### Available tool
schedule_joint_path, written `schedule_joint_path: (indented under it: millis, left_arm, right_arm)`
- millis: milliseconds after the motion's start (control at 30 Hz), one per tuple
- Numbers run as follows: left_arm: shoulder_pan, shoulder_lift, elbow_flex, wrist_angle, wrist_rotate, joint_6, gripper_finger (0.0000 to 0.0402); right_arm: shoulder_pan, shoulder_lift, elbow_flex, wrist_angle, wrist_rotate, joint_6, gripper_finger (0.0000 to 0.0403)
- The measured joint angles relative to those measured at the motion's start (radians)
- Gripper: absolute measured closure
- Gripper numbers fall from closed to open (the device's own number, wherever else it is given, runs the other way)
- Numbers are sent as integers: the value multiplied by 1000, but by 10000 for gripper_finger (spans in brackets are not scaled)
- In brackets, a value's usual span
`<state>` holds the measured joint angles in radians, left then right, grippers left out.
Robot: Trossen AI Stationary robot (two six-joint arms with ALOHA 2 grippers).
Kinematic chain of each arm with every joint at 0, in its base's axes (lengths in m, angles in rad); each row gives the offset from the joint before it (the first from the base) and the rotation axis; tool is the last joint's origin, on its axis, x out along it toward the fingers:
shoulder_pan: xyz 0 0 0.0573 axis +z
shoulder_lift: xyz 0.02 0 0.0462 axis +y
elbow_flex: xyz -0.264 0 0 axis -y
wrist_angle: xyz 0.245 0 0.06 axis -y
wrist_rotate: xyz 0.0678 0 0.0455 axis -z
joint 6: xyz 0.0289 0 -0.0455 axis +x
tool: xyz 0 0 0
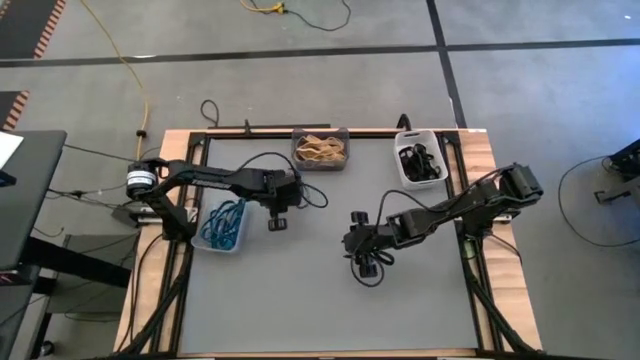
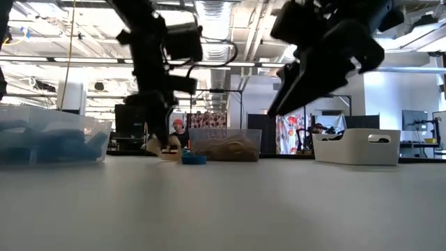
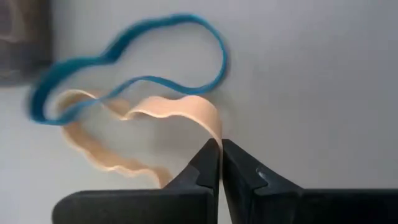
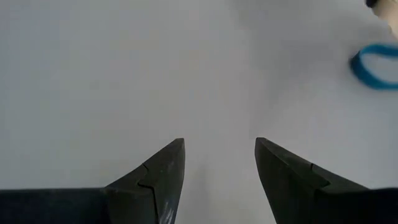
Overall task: Sort rubber bands into baskets
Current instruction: Put the brown rubber band into the black bin
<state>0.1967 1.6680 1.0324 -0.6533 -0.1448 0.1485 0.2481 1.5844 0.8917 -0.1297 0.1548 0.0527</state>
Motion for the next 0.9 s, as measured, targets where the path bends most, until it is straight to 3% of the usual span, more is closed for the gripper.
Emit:
schedule_joint_path:
  millis: [200, 467, 900]
  left_arm:
    - [-7, -5, 196, -136, -71, 84, 401]
    - [49, -6, 412, -155, -102, 206, 401]
    - [229, 1, 492, 0, -54, 314, 401]
  right_arm:
    - [0, -99, 0, -12, 6, -36, 180]
    - [0, -252, 0, -88, 72, -85, 180]
    - [0, -369, 0, -153, 110, -165, 180]
